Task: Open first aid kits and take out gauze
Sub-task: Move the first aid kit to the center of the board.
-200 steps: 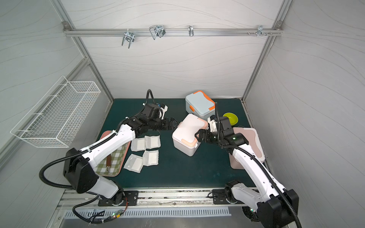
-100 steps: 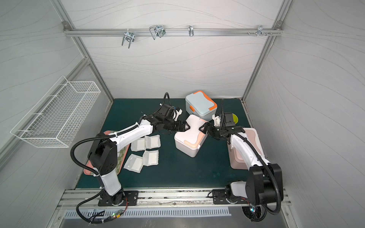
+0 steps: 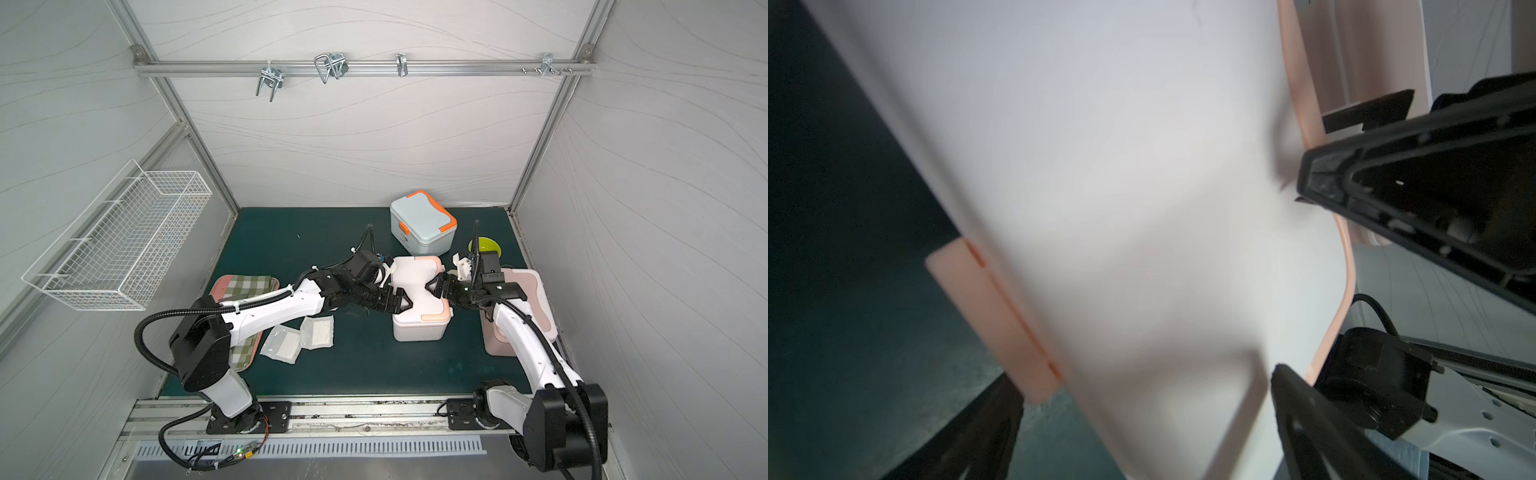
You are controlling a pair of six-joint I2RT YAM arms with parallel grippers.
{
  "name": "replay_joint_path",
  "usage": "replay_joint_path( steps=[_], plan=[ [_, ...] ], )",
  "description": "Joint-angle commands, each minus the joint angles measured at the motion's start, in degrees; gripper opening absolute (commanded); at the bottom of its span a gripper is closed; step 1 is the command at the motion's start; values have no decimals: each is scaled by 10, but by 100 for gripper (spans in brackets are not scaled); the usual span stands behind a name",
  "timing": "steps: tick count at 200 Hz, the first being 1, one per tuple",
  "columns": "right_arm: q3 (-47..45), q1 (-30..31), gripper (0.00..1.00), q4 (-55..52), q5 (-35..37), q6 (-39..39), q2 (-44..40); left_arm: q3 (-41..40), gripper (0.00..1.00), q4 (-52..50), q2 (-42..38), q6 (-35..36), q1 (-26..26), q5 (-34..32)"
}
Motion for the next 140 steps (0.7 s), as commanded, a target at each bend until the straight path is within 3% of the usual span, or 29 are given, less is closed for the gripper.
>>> replay_joint_path(
  steps=[1,41,100,124,133,140],
  plan=[
    [-22,23,80,-40,-18,-1,-37,-10,92,71,-29,-34,-24,15],
    [-57,85,79,-59,27,30,-95,-42,92,95,-44,-62,-51,7],
    [-90,104,78,-94,52,77,-188,-64,92,109,-68,-85,-97,-4],
    [-101,106,85,-115,87,107,-225,-82,92,124,-81,-100,-116,-12],
    [-101,105,97,-121,113,116,-240,-93,92,134,-87,-107,-117,-14],
    [-99,105,99,-126,133,123,-247,-100,92,138,-94,-111,-117,-20]
  ],
)
